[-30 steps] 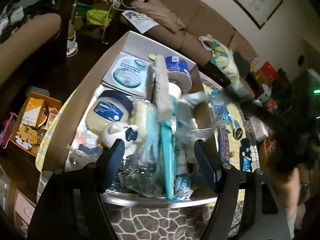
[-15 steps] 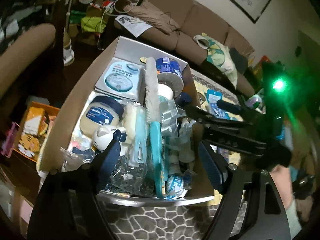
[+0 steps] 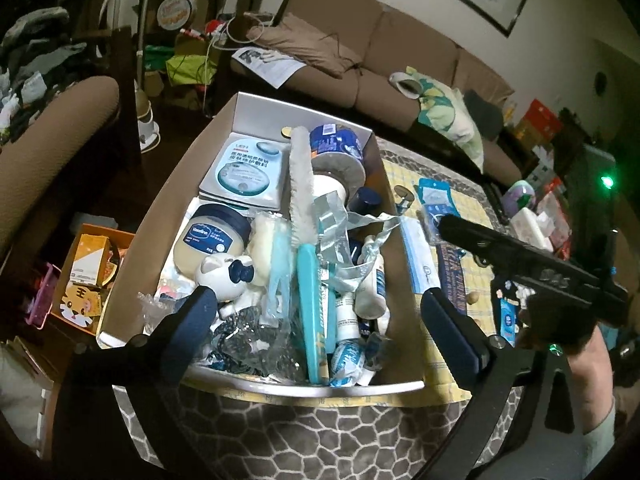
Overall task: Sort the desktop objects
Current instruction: 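Move both grippers back over the two wooden balls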
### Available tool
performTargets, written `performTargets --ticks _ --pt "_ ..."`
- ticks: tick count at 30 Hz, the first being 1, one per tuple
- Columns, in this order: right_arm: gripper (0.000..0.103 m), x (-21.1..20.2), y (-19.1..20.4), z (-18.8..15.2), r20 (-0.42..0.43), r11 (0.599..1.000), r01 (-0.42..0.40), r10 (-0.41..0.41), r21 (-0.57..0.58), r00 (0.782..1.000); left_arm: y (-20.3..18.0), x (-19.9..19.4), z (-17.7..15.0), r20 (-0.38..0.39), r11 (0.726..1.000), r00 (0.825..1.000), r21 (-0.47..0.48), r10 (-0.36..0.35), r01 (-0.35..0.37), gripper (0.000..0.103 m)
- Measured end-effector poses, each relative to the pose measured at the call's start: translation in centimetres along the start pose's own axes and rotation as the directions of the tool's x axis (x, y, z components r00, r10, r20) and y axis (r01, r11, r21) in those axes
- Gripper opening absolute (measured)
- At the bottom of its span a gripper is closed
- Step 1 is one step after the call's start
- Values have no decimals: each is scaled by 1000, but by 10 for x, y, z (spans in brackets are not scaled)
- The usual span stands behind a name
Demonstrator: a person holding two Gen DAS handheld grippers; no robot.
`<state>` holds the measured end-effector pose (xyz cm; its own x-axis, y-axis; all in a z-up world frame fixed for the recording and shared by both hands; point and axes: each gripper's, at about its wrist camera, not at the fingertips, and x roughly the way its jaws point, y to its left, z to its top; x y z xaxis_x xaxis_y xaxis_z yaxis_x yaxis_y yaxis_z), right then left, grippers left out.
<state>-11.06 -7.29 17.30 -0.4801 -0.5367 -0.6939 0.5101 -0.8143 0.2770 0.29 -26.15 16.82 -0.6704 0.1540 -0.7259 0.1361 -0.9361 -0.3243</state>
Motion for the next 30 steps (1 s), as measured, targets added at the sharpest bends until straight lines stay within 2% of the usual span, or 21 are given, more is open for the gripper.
performTargets --ticks 3,6,16,23,26,30 --pt "103 -27 -16 -8 37 999 -23 22 42 999 -6 -4 -2 5 1000 1000 9 -8 8 103" --pt "103 -50 -37 -17 68 997 -11 5 77 998 -16 -4 -6 0 999 1000 25 -22 22 103" --pt "103 -109 -133 -63 118 970 113 -141 217 983 -95 19 -29 -37 987 997 143 -72 77 103" --pt "103 -116 -181 -87 134 950 142 -185 277 974 -167 58 -51 -79 960 992 259 -94 111 103" --pt "103 -112 -200 -94 142 942 129 -180 310 973 -189 82 -62 -116 950 988 284 -101 131 103" --pt "103 -101 -219 -100 138 935 105 -160 339 977 -208 121 -79 -170 938 982 323 -77 129 103"
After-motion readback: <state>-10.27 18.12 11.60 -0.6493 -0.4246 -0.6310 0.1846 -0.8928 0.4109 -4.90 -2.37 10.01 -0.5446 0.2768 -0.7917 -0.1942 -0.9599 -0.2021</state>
